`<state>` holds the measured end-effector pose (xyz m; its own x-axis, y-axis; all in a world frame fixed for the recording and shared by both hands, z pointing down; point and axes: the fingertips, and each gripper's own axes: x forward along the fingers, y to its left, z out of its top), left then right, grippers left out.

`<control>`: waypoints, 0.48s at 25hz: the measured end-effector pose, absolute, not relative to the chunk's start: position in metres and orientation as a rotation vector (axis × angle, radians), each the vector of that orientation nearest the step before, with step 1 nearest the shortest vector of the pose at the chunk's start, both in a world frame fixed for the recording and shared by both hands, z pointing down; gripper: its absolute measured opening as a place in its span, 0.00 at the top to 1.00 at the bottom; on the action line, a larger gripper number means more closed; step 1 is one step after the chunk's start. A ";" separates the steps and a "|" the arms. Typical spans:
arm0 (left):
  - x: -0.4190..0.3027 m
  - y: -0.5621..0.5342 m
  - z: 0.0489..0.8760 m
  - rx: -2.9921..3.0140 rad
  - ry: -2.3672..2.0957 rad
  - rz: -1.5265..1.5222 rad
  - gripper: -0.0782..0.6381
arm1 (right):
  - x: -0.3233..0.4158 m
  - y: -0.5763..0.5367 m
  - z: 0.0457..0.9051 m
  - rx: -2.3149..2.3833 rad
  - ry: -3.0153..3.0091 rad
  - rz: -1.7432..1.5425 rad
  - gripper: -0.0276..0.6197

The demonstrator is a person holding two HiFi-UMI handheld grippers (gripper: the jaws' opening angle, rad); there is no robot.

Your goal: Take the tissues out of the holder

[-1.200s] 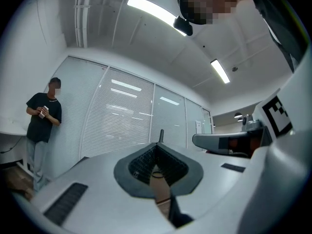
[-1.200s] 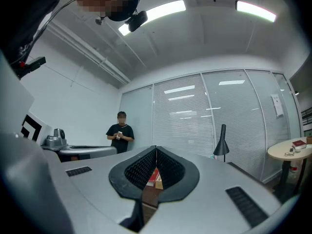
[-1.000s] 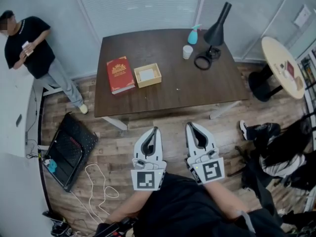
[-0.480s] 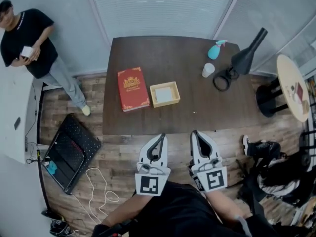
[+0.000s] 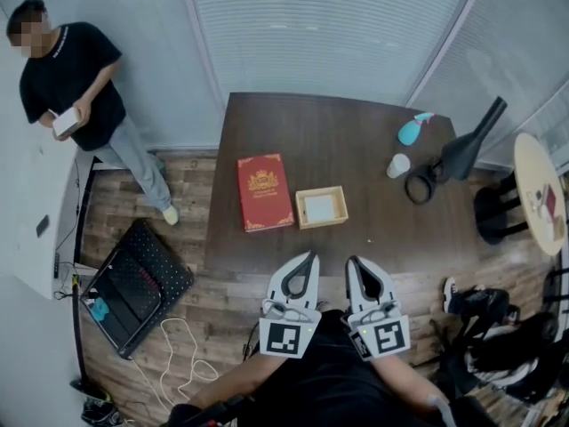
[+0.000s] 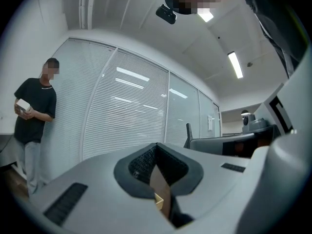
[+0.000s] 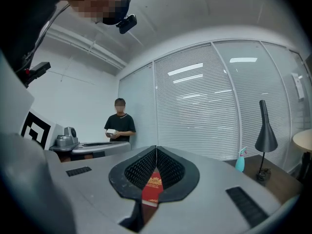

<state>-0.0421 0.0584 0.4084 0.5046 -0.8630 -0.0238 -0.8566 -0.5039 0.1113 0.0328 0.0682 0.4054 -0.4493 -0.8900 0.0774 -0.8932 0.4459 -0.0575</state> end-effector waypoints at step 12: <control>-0.043 0.034 0.417 2.500 -1.673 -0.107 0.89 | 0.044 0.025 0.416 1.465 -2.705 0.188 0.94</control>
<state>-0.0431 0.0343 0.4167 0.3824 -0.9239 0.0145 -0.9146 -0.3762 0.1484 0.0444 0.0248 0.4158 -0.5465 -0.8301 0.1103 -0.8374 0.5409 -0.0783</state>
